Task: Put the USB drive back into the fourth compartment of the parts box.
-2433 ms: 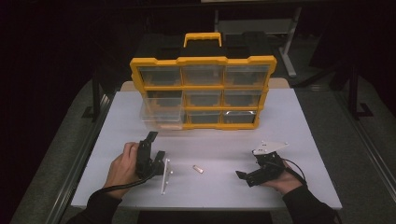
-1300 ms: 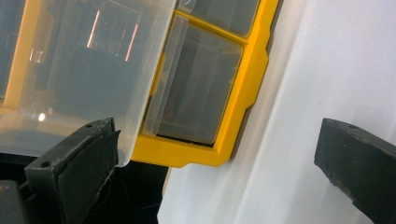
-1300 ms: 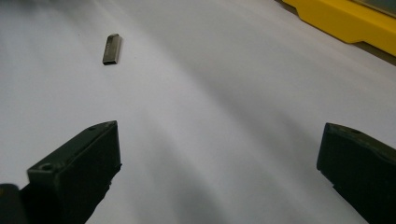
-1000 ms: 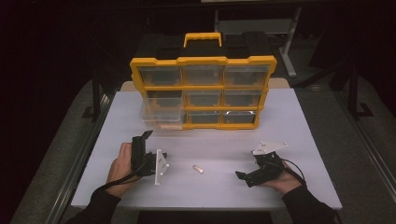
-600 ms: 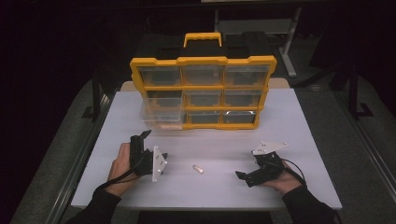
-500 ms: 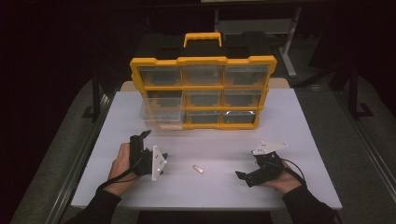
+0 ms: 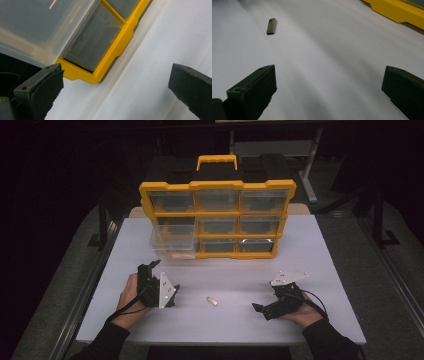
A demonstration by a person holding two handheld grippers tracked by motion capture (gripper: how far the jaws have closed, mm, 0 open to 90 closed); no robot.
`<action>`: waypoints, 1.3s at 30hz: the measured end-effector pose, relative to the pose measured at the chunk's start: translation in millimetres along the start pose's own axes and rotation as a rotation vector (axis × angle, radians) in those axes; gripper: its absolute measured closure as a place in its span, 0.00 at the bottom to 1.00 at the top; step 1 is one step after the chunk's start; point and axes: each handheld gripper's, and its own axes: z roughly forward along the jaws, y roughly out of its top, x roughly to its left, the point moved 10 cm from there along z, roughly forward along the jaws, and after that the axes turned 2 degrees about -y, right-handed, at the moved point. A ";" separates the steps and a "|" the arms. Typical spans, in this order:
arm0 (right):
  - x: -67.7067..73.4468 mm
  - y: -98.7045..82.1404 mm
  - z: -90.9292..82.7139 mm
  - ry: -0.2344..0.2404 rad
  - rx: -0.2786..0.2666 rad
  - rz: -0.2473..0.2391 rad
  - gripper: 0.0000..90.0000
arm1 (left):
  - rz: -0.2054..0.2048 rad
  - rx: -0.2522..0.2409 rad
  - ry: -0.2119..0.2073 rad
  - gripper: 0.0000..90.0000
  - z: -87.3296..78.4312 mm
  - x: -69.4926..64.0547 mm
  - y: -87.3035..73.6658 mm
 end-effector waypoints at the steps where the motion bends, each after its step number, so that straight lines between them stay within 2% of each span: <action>1: 0.1 0.0 0.0 0.000 0.000 0.000 0.00 | -0.009 -0.001 -0.005 0.00 0.1 0.2 -0.1; 19: 0.6 0.4 -0.2 0.001 -0.001 -0.001 0.00 | -0.211 -0.015 -0.104 0.00 0.3 1.5 -1.9; 31: 0.5 0.6 0.3 0.000 0.000 0.000 0.00 | -0.327 -0.029 -0.172 0.00 0.0 1.8 -1.2; 39: 0.4 0.2 0.9 0.001 0.002 -0.001 0.00 | -0.423 -0.037 -0.234 0.00 0.6 0.6 -1.4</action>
